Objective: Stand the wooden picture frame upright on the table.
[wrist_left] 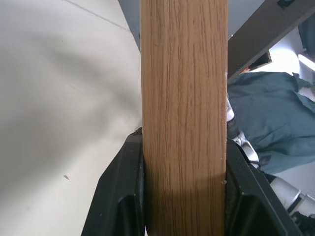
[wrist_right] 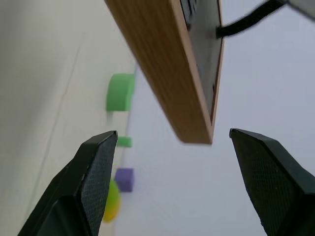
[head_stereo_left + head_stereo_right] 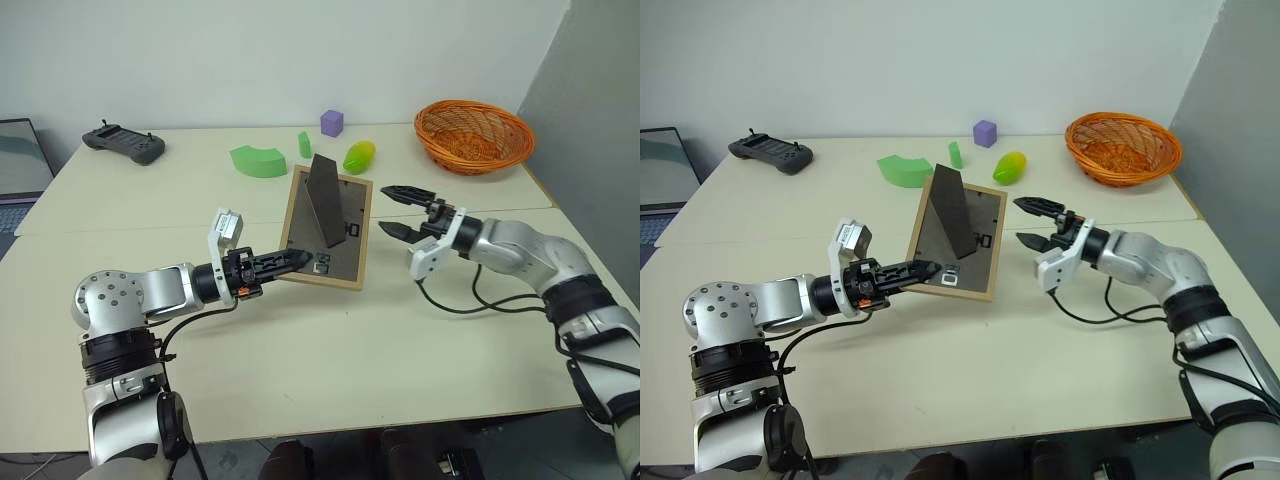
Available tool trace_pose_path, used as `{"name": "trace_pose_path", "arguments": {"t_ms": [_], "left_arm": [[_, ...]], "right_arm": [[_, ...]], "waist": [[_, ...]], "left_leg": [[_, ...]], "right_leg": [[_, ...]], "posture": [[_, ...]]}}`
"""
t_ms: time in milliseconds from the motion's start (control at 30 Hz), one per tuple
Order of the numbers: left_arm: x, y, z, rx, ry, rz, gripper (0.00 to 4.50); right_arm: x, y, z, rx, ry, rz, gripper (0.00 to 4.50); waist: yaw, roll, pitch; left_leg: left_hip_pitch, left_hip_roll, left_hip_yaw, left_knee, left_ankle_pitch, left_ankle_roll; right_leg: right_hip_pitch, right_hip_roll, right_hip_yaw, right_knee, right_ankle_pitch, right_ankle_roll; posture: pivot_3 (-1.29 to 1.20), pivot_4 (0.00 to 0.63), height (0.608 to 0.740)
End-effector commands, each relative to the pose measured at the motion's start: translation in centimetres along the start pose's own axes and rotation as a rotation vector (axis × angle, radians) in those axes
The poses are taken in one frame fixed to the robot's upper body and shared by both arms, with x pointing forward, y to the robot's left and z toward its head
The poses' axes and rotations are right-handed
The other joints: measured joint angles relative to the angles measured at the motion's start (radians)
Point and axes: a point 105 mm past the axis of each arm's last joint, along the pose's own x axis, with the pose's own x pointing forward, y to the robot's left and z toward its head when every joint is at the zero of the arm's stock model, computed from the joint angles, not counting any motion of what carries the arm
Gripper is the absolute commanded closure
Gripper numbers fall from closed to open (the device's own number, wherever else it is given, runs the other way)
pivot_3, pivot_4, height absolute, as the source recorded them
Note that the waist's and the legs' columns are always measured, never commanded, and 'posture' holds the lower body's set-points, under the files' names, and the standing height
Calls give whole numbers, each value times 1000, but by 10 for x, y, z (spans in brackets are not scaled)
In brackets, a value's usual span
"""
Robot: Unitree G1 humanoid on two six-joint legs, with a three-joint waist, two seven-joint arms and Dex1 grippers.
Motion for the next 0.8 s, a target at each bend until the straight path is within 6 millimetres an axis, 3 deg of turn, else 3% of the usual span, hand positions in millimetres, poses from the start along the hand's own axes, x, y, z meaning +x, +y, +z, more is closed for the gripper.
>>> {"name": "trace_pose_path", "arguments": {"t_ms": [33,133,233,467,567,633,733,800], "left_arm": [[-3,-12,1,10,-28,-62,3219],[-3,-12,-5,2,-26,-68,3219],[-4,-11,-9,-6,-26,-63,3219],[-4,-11,-14,-19,-23,-60,3219],[-4,-11,-15,-21,-24,-50,3219],[-6,-5,-18,-22,-24,-9,2519],[-11,2,-15,-8,-50,46,2069],[-20,4,1,10,-116,84,1606]], "right_arm": [[11,-17,7,-72,-74,-122,622],[16,-15,14,-74,-124,-127,622],[16,-16,15,-68,-139,-149,1052],[17,-21,16,-61,-157,-185,2734],[14,-22,15,-42,-155,-187,3122],[10,-27,17,-5,-179,-210,3123],[8,-32,21,41,-212,-220,3185],[5,-33,23,86,-233,-210,3187]], "waist": [[6,0,0],[9,0,0],[11,0,0],[8,0,0],[8,0,0],[8,0,0],[8,0,0],[8,0,0]], "left_leg": [[0,0,0,0,0,0],[0,-1,0,0,0,0],[0,-1,0,0,0,0],[0,-1,0,0,0,0],[1,-1,0,0,0,0],[1,-1,0,0,0,0],[1,-1,0,0,0,0],[1,-1,0,0,0,0]], "right_leg": [[0,0,0,-1,0,0],[1,0,0,-1,0,0],[2,-1,-1,-1,0,0],[2,-1,-1,-1,0,0],[2,-1,-1,-1,0,0],[2,-1,-1,-1,0,0],[3,-1,-1,-1,0,0],[3,-1,-1,-1,0,0]], "posture": [[0,150,740],[0,150,740],[0,150,740],[0,150,740],[0,150,740],[0,150,740],[0,150,740],[0,150,740]]}}
